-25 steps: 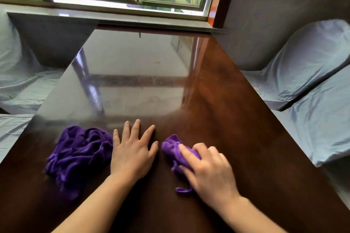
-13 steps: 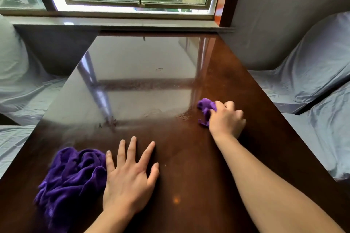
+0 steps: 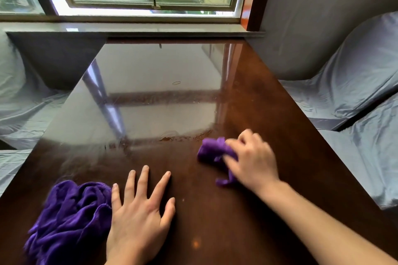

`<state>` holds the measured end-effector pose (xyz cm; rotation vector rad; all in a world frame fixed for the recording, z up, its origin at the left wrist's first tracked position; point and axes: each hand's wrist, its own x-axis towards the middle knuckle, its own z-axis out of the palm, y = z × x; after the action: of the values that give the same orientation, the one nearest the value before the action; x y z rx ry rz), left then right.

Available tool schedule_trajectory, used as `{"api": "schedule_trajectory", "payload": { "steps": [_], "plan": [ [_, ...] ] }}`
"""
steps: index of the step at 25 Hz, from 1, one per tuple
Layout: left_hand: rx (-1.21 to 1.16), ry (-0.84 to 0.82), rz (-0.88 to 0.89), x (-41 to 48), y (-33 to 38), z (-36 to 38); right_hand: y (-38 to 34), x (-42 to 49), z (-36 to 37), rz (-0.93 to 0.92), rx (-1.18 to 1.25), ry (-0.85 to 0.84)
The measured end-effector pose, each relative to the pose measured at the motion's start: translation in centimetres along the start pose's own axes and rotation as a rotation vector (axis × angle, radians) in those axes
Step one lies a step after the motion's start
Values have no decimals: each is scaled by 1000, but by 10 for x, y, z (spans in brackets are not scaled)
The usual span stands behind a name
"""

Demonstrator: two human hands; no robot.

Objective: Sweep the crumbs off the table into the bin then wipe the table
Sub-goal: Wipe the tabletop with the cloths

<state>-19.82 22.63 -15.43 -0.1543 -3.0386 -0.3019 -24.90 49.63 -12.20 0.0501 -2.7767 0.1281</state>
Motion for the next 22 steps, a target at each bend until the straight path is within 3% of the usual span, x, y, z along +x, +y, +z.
{"api": "schedule_trajectory", "payload": {
  "steps": [3,5,7,13,17,19,22],
  "plan": [
    [-2,3,-2,-1,0,2,25,59,13,398,-10,50],
    [-3,-1,0,-1,1,1,9,86,31,504,25,15],
    [1,-11,8,-1,1,0,-26,103,46,433,80,-35],
    [-24,-31,-14,1,0,-7,-154,97,56,-2,290,-141],
    [-49,-6,-5,1,-3,-9,-140,61,45,-314,238,-159],
    [-42,-2,5,-4,0,-9,-85,62,38,-183,67,-125],
    [-47,22,-1,1,0,-7,18,55,25,215,-76,-12]
  ]
}}
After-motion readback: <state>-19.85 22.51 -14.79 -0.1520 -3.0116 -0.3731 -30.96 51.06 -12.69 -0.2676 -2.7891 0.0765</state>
